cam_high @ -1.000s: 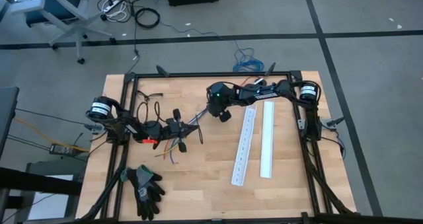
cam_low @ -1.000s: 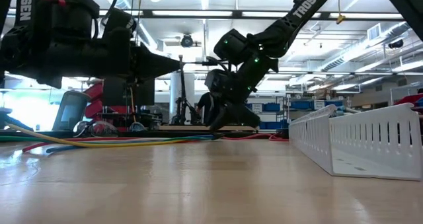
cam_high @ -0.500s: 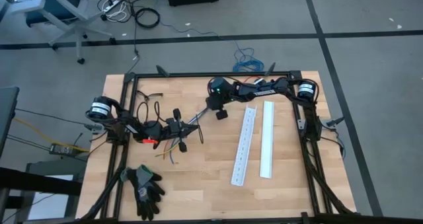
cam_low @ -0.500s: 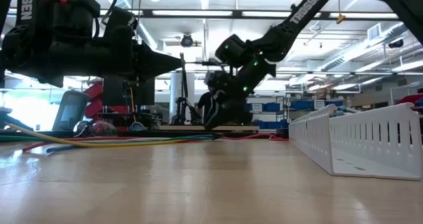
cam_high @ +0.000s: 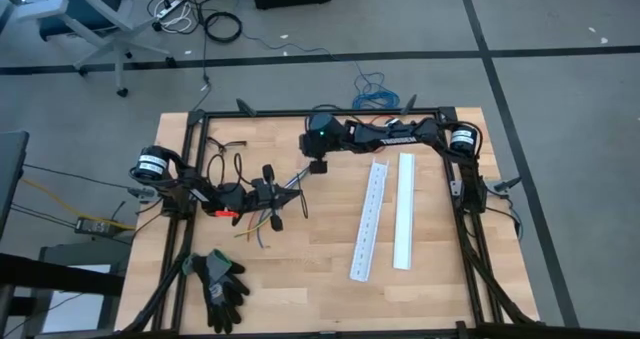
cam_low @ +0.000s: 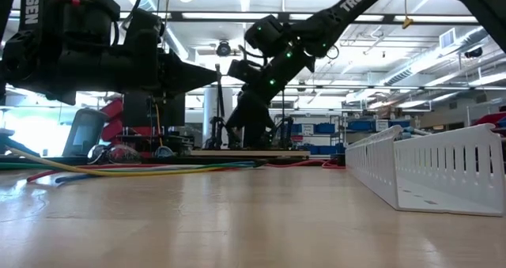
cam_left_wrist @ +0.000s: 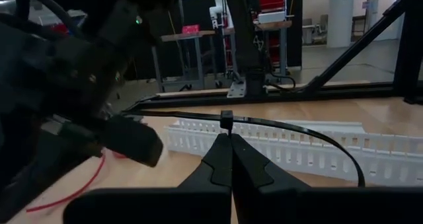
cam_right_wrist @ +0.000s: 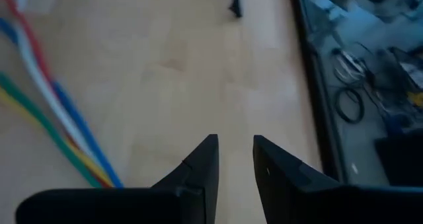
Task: Ziptie cables
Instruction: Wrap the cable wires with the black zip tie
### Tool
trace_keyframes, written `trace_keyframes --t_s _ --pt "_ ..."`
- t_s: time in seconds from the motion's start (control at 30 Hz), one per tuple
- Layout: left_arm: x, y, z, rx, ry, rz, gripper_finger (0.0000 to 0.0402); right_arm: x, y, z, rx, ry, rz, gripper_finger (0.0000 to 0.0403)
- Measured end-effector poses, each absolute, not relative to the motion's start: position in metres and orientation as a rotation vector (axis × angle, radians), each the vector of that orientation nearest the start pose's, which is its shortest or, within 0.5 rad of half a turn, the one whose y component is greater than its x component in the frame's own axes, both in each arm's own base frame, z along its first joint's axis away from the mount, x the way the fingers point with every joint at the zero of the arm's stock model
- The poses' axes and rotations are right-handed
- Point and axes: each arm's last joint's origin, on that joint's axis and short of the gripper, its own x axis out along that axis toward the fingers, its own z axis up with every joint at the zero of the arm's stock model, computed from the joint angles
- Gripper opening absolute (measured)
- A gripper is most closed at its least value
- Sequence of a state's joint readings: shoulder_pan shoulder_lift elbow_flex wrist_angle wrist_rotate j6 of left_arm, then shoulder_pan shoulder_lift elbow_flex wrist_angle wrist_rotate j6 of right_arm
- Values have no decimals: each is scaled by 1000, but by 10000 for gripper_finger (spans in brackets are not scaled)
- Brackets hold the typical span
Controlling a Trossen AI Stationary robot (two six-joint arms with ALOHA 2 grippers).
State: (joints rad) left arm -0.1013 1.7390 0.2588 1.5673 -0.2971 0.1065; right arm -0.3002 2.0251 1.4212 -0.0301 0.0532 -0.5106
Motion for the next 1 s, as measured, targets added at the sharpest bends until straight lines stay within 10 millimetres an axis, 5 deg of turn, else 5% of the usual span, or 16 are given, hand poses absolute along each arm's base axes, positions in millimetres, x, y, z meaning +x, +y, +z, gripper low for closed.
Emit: trace_keyframes --t_s 0.3,0.6,1.0 --pt "240 -27 134 57 -84 120 1 425 -138 191 -307 739 -65 102" --pt "239 -32 134 58 -84 101 1 461 -152 197 -233 889 84 109" --pt "238 -36 134 58 -84 83 1 449 -151 179 -401 1120 275 128"
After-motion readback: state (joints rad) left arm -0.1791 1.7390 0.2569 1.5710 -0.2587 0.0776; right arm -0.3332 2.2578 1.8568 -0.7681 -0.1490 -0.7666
